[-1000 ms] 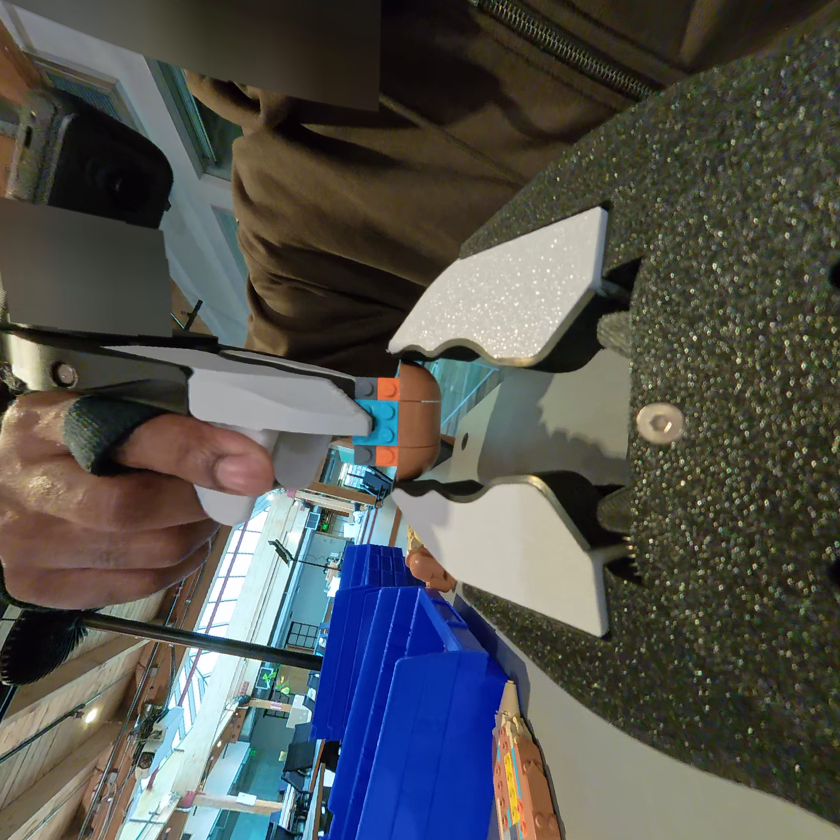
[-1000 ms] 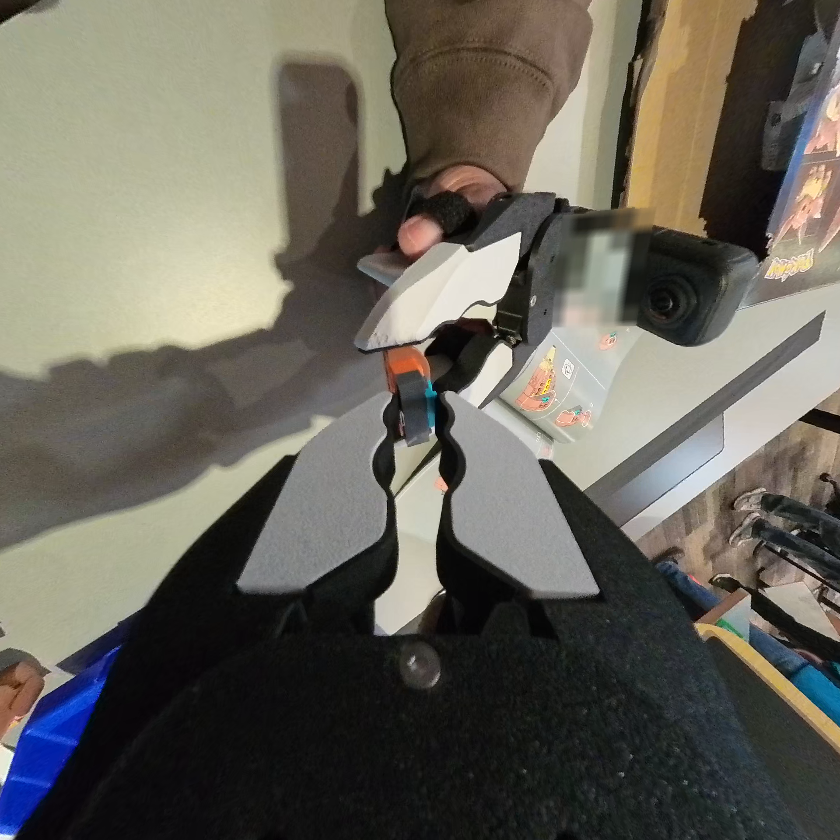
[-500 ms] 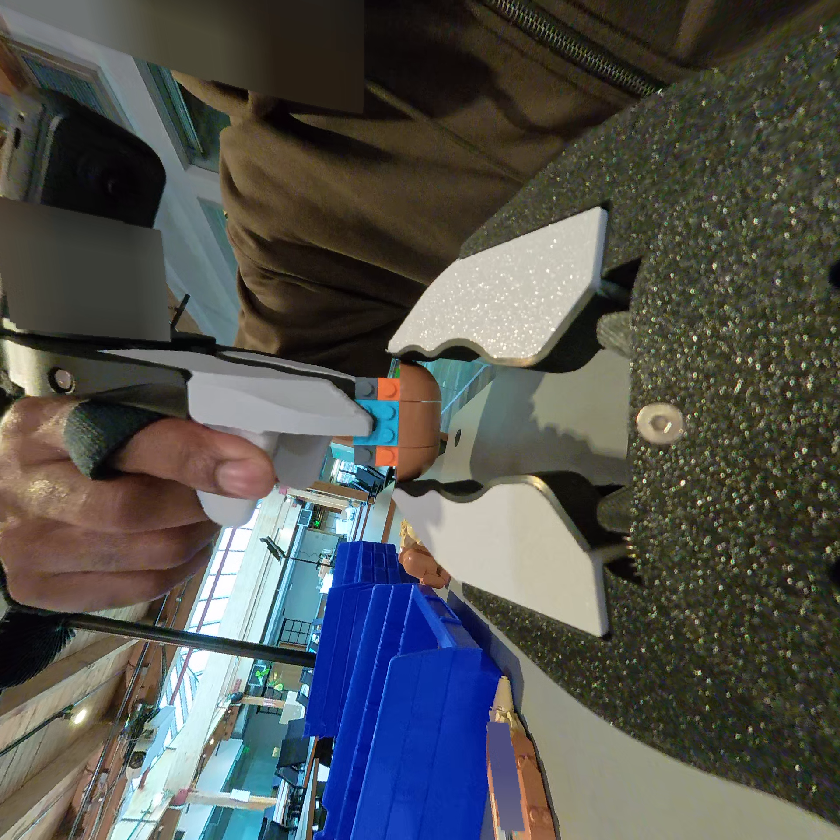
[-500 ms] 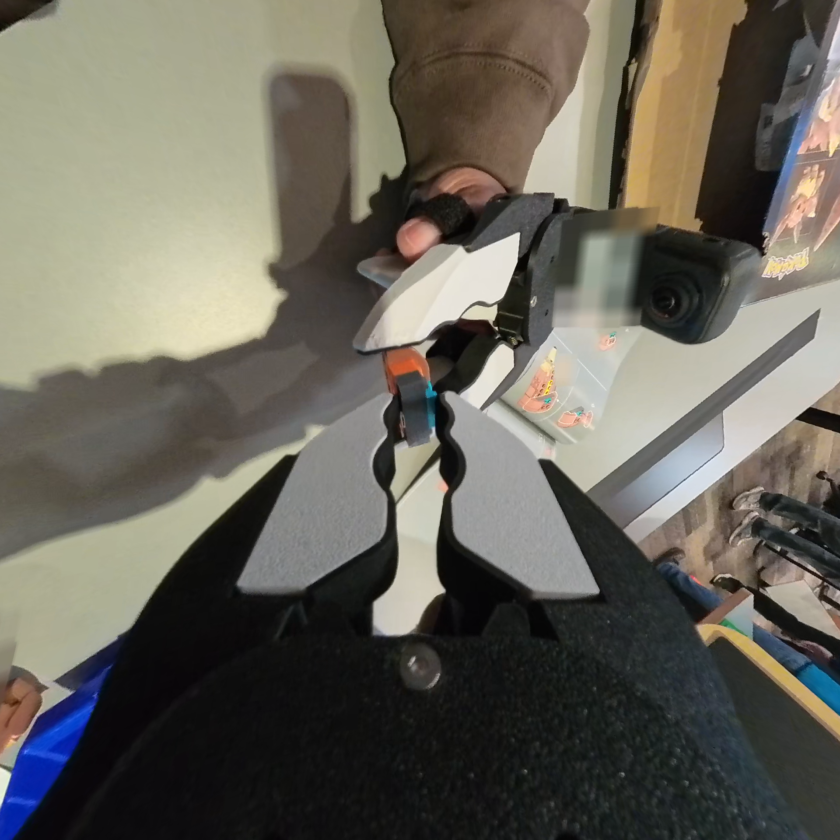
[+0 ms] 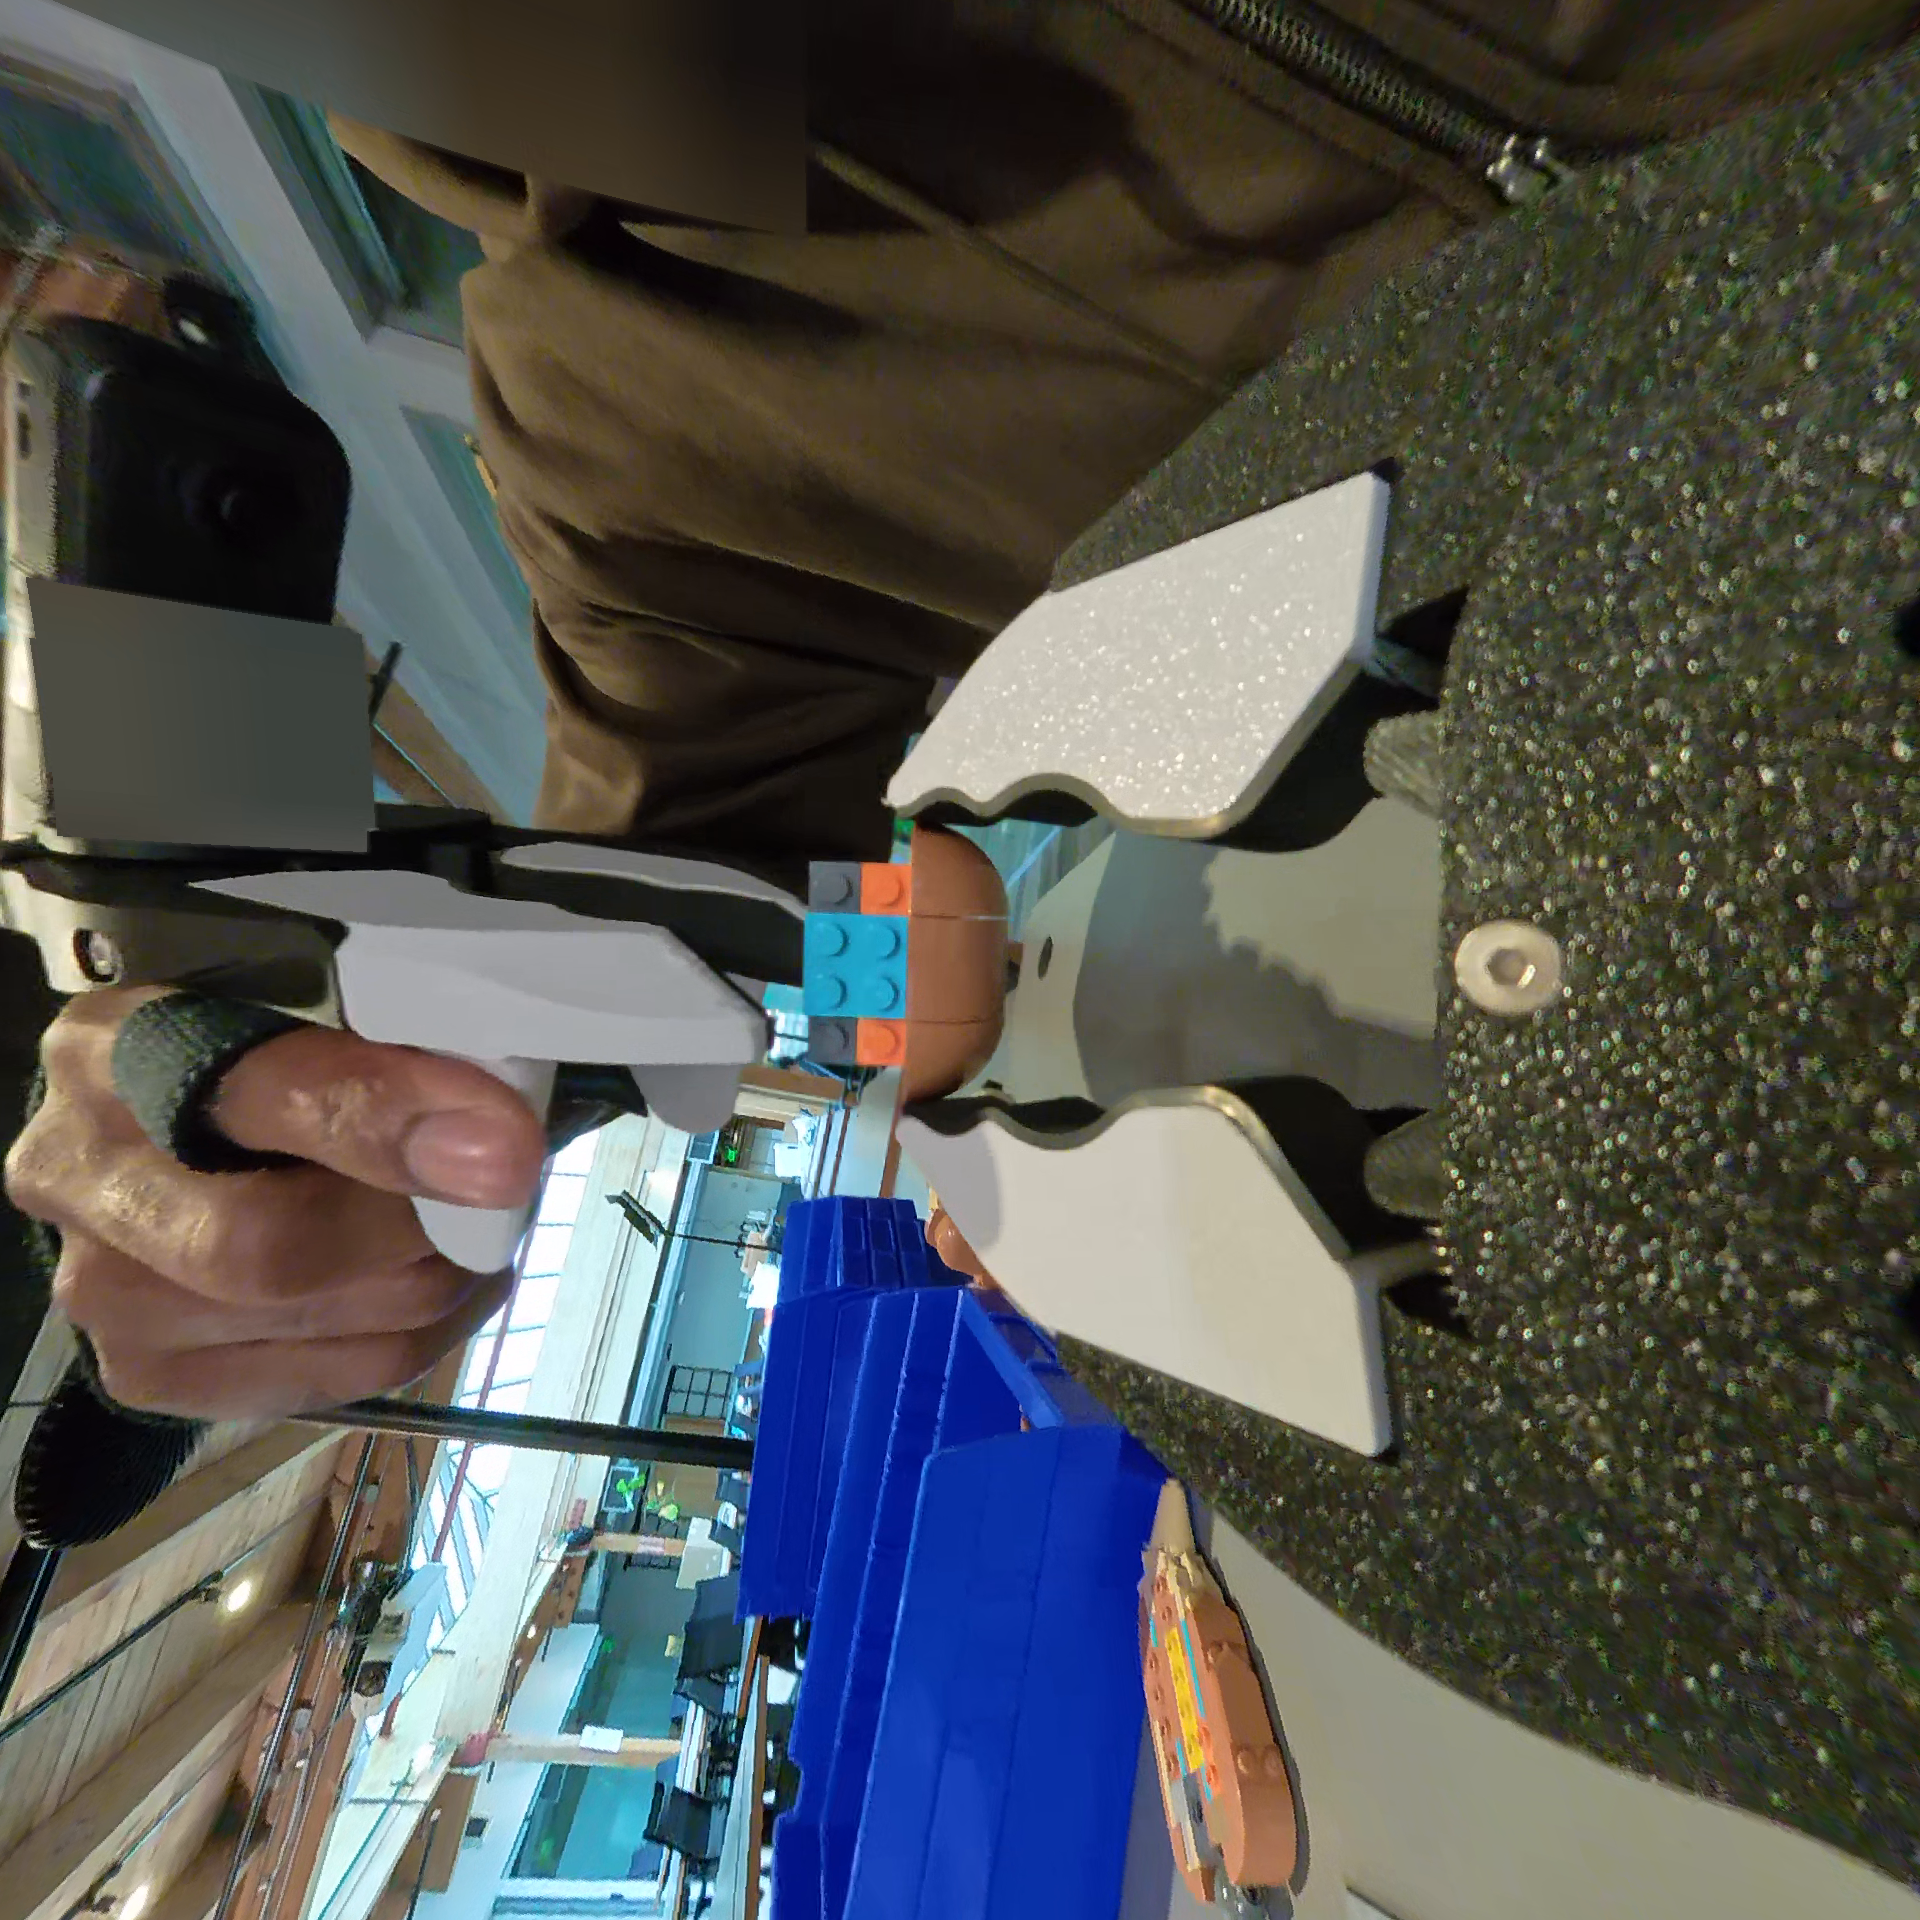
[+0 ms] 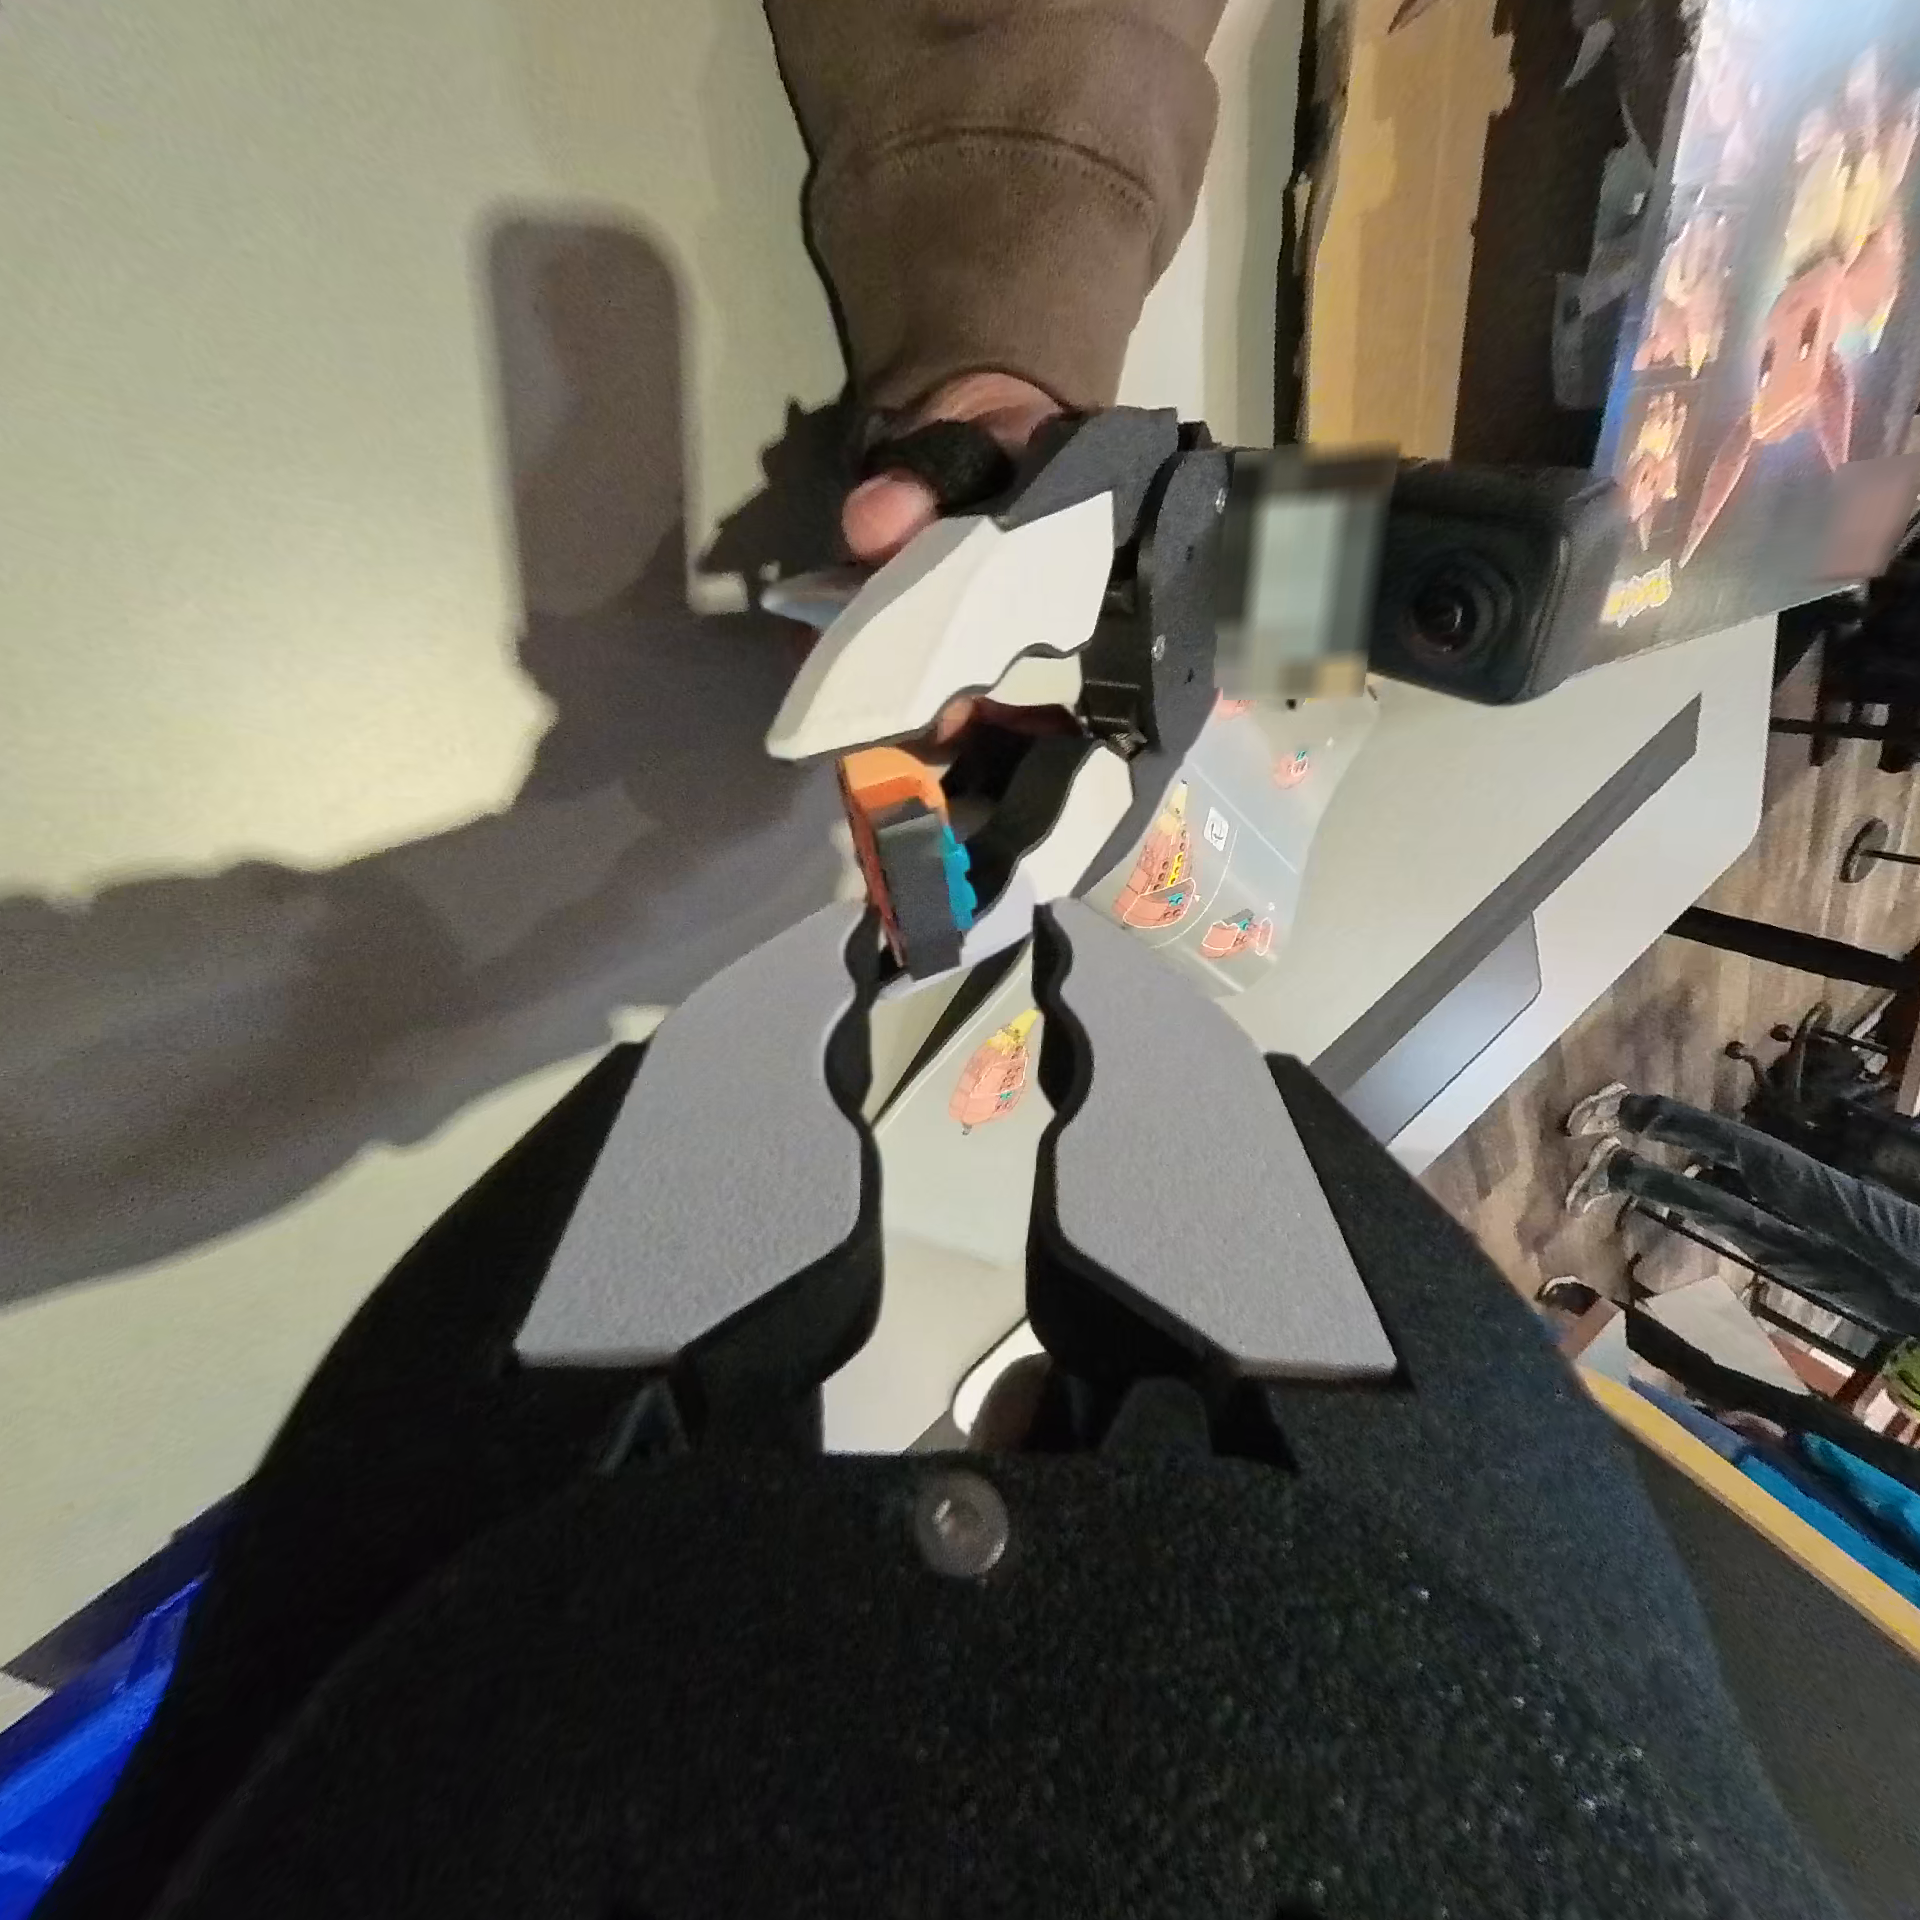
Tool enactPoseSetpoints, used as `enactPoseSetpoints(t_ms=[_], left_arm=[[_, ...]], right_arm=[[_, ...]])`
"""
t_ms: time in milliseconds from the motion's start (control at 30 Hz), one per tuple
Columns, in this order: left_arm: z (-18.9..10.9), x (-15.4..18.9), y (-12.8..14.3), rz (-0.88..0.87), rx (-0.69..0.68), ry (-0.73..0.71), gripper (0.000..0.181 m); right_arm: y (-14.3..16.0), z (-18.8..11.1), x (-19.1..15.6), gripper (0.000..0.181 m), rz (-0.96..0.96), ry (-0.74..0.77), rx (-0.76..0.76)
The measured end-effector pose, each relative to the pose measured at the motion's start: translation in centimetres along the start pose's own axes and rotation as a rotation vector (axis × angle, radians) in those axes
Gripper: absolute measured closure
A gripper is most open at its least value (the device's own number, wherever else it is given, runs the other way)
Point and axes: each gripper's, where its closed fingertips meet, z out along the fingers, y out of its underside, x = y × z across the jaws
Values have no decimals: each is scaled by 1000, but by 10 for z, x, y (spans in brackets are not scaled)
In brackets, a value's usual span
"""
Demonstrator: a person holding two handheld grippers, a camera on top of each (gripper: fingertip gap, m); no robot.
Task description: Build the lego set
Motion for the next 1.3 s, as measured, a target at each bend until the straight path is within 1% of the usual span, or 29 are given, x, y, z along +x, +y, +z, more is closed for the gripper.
enactPoseSetpoints(t_ms=[67,200,367,533,600,700,733,767,800,900,1033,1133,1200,1300], left_arm=[[1,0,1,21,-16,-6,130],[1,1,3,9,-25,1,131],[3,1,8,7,-56,4,130],[4,0,15,13,-106,-2,130],[4,-3,18,4,-126,-17,130],[-1,-16,17,5,-152,-88,131],[-2,-20,17,23,-176,-120,130],[-4,-24,18,55,-209,-156,130],[-6,-28,20,88,-257,-192,130],[-17,-43,34,216,-444,-307,131],[-37,-65,61,363,-742,-446,130],[-55,-71,87,394,-976,-471,131],[-63,-70,100,370,-1071,-458,131],[-69,-65,111,300,-1130,-427,131]], right_arm=[[-1,2,-2,156,-13,-3,5],[-3,7,-8,165,-33,-26,10],[-2,7,-13,166,-47,-61,12],[0,11,-18,166,-64,-63,25],[3,13,-19,166,-42,-49,25],[15,17,-13,164,40,45,10],[21,17,-13,159,79,71,5],[25,18,-15,144,139,87,9],[30,18,-17,138,212,110,25],[44,19,-25,131,464,211,103],[57,29,-47,133,841,284,236],[62,42,-63,137,1025,323,309],[64,51,-72,139,1097,338,337],[64,63,-80,140,1157,348,370]])
